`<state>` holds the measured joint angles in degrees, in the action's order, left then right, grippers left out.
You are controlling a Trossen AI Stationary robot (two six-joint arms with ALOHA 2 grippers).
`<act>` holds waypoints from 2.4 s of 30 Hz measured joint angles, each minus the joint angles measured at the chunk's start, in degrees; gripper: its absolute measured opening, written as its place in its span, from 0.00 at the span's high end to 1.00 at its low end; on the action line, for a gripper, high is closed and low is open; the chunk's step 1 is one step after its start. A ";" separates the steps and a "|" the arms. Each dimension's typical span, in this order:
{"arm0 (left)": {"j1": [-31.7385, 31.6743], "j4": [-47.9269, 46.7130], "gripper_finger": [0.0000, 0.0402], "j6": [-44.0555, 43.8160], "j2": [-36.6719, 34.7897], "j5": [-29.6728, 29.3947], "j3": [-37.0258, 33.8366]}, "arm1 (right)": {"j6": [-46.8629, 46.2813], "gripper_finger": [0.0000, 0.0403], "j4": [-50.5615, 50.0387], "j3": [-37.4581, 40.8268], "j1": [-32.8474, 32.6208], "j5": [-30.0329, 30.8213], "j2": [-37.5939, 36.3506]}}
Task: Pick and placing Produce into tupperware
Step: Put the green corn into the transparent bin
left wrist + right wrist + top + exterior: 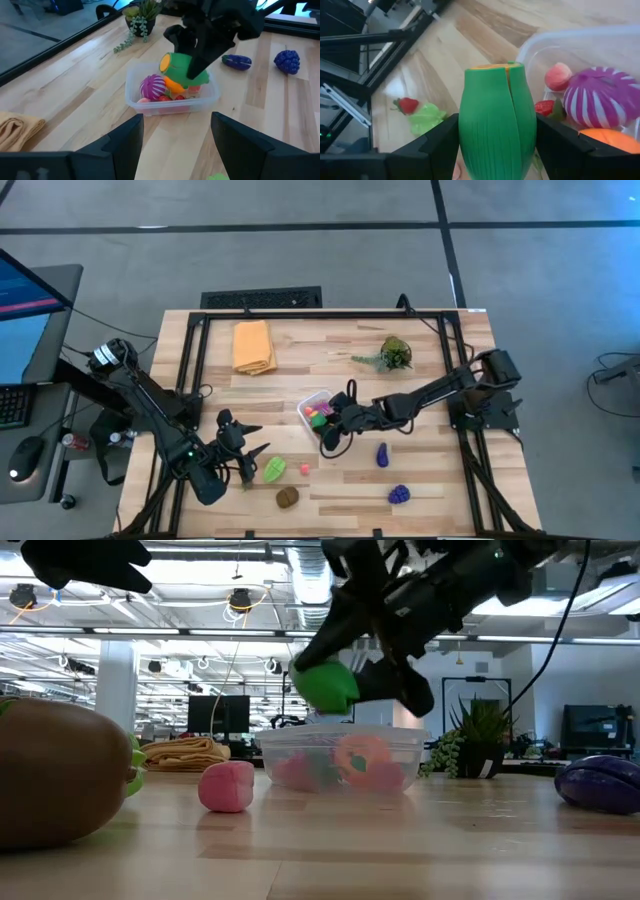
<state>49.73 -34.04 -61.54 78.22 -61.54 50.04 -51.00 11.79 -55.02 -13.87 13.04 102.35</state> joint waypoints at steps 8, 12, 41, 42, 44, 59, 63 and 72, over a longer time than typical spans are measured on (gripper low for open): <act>-0.02 -1.46 0.44 -0.36 0.00 0.22 0.00 | 0.46 0.35 0.72 0.02 0.31 -0.39 0.15; 0.00 -1.63 0.44 -0.37 0.00 0.23 0.00 | 0.44 0.35 0.11 0.02 0.90 -1.18 0.15; -0.01 -1.64 0.44 -1.29 0.00 0.13 0.00 | 1.44 0.35 -1.49 0.02 2.16 -5.23 0.09; -0.01 -1.64 0.44 -1.29 0.00 0.11 0.00 | 1.44 0.35 -1.49 0.02 2.26 -5.54 0.09; 0.00 -1.64 0.44 -1.29 0.00 -0.15 0.00 | 1.44 0.35 -1.49 0.02 2.38 -5.73 0.09; -0.01 -1.67 0.44 -1.29 0.00 -0.39 0.00 | 1.00 0.35 -1.51 0.02 3.19 -8.72 0.09; 0.00 -2.22 0.44 -1.45 0.00 -0.37 0.00 | 0.96 0.35 -1.51 0.02 3.31 -9.73 0.09; 0.00 -3.06 0.44 -2.23 0.00 -0.39 0.00 | 0.02 0.25 -2.14 0.02 4.23 -11.65 0.06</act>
<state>49.73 -37.10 -63.77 78.22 -61.93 50.04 -50.99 9.66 -55.00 -9.63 1.39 102.41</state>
